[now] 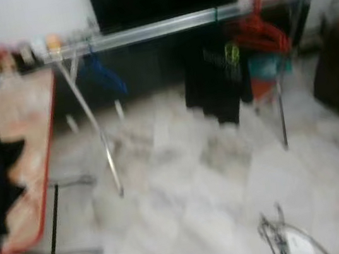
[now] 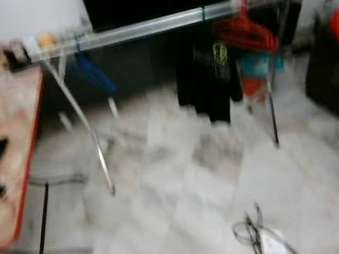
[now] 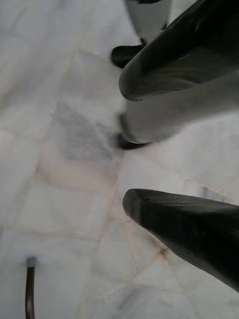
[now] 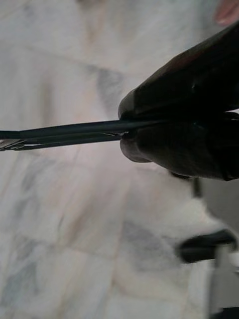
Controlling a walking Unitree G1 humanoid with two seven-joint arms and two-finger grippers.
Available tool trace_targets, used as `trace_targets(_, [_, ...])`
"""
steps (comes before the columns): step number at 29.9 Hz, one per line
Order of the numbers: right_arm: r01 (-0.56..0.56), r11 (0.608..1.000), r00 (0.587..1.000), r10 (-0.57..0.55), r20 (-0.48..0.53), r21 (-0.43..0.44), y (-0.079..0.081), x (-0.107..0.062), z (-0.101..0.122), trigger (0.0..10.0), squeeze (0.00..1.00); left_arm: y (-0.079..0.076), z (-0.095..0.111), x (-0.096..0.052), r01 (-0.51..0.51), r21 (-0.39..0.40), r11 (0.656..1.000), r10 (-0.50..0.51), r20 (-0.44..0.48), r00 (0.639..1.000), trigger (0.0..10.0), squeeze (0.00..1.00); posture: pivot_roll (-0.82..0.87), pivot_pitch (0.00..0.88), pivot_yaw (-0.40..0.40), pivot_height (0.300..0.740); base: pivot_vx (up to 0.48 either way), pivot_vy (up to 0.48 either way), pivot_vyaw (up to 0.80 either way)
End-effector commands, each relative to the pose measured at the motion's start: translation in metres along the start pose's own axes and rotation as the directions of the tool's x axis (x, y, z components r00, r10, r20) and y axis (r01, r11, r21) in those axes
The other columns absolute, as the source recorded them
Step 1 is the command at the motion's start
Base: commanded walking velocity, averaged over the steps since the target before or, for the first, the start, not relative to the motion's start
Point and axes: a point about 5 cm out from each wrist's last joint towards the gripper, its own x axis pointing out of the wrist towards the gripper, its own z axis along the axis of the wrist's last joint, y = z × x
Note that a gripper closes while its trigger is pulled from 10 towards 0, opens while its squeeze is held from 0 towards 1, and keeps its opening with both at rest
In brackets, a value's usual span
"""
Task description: Hang hanger
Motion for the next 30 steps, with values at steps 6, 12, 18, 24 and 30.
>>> trace_targets(6, [-0.024,0.999,1.000,0.025,0.012,-0.028,0.0118,0.0013,0.0049,10.0,0.00,0.0107,-0.0107,-0.0032,-0.032,0.011,0.999,0.032,-0.036,0.999,10.0,0.00,-0.02,0.000,0.022,0.740,0.422,0.000,0.00])
trace_targets(12, [-0.027,0.999,0.999,0.028,0.019,-0.047,0.0123,0.0015,0.0063,10.0,0.00,0.0111,-0.0103,-0.0032,-0.032,0.012,0.999,0.032,-0.035,0.999,10.0,0.00,-0.02,0.000,0.024,0.740,0.426,0.000,0.13])
trace_targets(18, [-0.026,0.999,0.999,0.027,0.017,-0.043,0.0131,0.0015,0.0061,10.0,0.00,0.0119,-0.0102,-0.0034,-0.032,0.016,0.999,0.033,-0.037,0.999,10.0,0.00,-0.02,0.000,0.025,0.740,0.426,0.000,0.71])
trace_targets(24, [-0.029,0.999,0.999,0.030,0.013,-0.041,0.0127,0.0015,0.0057,10.0,0.00,0.0112,-0.0102,-0.0032,-0.030,0.015,0.999,0.030,-0.037,0.999,10.0,0.00,-0.02,0.000,0.022,0.740,0.424,0.000,0.00])
trace_targets(30, [-0.037,0.997,0.999,0.039,0.021,-0.075,0.0125,0.0017,0.0079,10.0,0.00,0.0106,-0.0097,-0.0030,-0.028,0.013,1.000,0.029,-0.036,0.999,10.0,0.00,-0.02,0.000,0.020,0.740,0.426,0.000,0.00])
